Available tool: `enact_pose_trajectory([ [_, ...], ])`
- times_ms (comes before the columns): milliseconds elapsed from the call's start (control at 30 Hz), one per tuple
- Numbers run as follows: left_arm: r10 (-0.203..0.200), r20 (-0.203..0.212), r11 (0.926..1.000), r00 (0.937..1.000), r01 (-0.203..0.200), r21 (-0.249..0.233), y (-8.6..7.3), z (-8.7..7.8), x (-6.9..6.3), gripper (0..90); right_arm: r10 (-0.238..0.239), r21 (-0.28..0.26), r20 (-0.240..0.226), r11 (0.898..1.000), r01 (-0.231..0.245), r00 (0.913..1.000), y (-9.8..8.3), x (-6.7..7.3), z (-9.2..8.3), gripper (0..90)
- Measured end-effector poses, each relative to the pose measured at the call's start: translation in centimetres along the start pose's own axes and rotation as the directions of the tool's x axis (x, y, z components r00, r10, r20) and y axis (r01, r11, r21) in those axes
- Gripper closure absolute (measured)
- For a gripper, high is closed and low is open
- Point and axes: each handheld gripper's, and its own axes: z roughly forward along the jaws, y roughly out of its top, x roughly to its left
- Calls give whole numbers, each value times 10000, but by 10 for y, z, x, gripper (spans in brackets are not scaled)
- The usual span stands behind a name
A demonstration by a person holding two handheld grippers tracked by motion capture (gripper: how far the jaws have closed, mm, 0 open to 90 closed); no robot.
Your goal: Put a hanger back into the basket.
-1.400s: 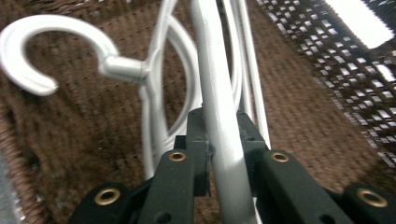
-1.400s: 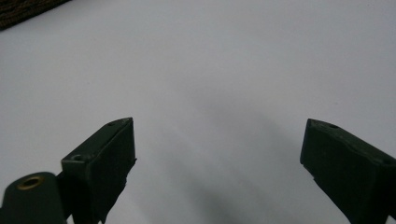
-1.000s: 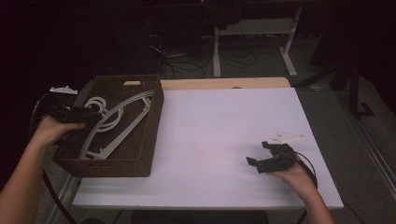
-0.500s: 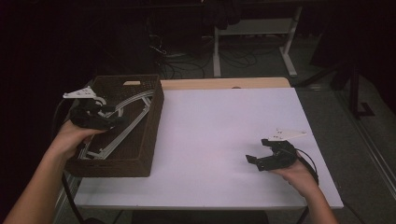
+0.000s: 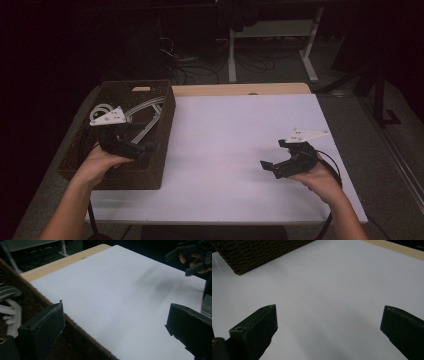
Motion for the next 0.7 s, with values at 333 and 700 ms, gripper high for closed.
enact_pose_trajectory([
  [333, 108, 446, 9998, 9989, -114, 132, -15, 12, -8, 0, -178, -401, -16, 9990, 178, 9998, 16, -3, -13, 7],
  [700, 221, 520, 9998, 9984, -222, 4, -17, 12, -10, 0, -165, -473, -126, 9988, 159, 9998, 13, -3, -13, 7],
])
